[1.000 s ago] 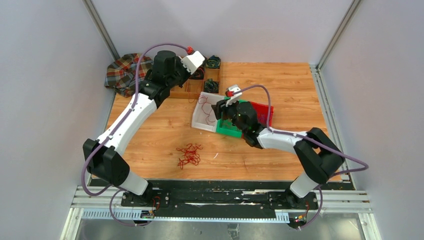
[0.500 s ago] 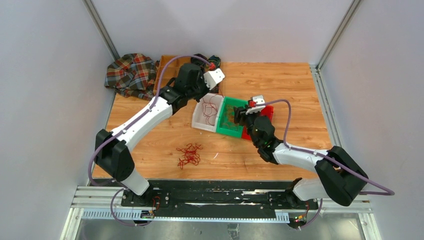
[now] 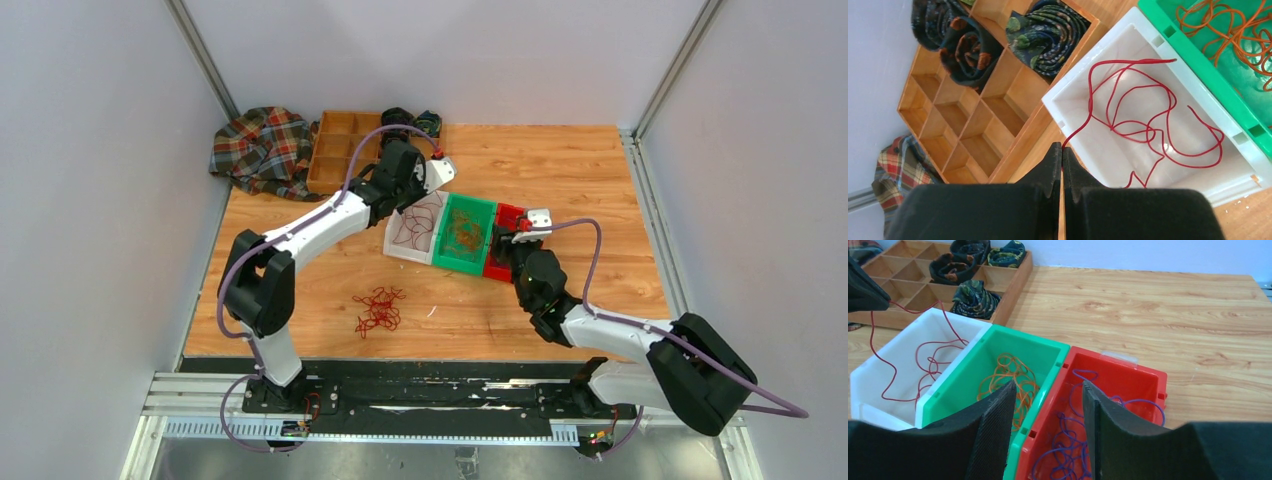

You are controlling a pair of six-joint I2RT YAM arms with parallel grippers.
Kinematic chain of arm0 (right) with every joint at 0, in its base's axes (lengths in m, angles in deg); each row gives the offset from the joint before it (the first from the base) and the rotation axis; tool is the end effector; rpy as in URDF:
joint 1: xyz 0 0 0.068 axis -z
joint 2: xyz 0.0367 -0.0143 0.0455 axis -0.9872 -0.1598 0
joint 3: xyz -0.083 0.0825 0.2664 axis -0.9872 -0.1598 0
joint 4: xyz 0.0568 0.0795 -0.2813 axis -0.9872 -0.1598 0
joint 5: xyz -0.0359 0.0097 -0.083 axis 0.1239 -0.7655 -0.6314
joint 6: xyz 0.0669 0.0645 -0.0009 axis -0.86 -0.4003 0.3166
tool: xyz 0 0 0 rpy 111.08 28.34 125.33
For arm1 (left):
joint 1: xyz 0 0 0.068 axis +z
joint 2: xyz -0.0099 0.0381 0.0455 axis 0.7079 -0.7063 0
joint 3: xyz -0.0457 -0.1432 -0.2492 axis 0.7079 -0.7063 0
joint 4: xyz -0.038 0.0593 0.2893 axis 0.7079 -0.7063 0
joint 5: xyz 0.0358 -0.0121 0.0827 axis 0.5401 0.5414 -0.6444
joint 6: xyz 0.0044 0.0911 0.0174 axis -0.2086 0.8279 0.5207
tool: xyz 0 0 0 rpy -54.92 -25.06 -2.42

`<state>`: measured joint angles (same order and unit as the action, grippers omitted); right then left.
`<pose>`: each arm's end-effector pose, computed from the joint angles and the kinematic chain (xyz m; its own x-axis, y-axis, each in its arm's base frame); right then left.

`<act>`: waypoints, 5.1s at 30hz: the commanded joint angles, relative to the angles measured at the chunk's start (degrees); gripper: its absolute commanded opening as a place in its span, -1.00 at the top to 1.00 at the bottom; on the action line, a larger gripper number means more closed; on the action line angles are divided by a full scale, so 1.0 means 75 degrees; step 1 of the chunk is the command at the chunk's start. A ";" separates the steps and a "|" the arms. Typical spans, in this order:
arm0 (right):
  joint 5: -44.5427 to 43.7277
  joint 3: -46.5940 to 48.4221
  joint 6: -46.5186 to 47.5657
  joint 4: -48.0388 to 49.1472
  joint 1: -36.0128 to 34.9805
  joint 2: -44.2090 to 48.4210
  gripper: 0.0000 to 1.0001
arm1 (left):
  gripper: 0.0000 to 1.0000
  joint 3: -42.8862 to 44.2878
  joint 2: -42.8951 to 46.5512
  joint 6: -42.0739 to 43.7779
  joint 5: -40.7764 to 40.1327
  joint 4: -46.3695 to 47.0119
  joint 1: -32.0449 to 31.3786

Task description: Untangle the cables

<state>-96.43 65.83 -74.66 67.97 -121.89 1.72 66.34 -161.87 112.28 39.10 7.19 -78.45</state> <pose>0.2510 0.1625 0.2216 0.0741 0.1224 -0.9897 -0.1897 0.9761 0.1065 0.4061 -0.2537 0.2515 -0.1820 0.7752 -0.6050 0.6654 0.5501 0.5047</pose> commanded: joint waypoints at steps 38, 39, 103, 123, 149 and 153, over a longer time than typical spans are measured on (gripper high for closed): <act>-0.0552 -0.0813 -0.0083 0.1732 0.0116 -0.0636 0.02 | -0.85 0.2353 -0.1018 0.0262 0.1628 -0.2189 -0.0025; -0.0567 -0.0816 -0.0083 0.1747 0.0115 -0.0645 0.02 | -0.87 0.2515 -0.0893 0.0262 0.1723 -0.2502 0.0010; 0.2991 0.2935 0.0299 -0.0639 -0.2455 -0.0844 -0.06 | 0.99 0.0708 0.4667 0.1209 0.3231 -0.6339 0.0877; 0.4982 0.4192 -0.0562 -0.0586 -0.3159 -0.2421 -0.13 | 0.99 0.1928 0.5221 0.0872 0.3757 -0.6474 0.0875; 0.4590 0.4547 -0.1886 0.0479 -0.3159 -0.4716 0.17 | 0.99 0.5094 0.4568 0.0370 0.4546 -0.6473 0.0866; 0.4507 0.4235 -0.2092 0.0784 -0.3159 -0.4960 0.17 | 0.99 0.5982 0.4272 0.0533 0.4267 -0.6465 0.0860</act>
<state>-61.43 99.89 -87.99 69.57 -144.95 -33.58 106.19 -128.36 116.04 71.99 -42.17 -72.07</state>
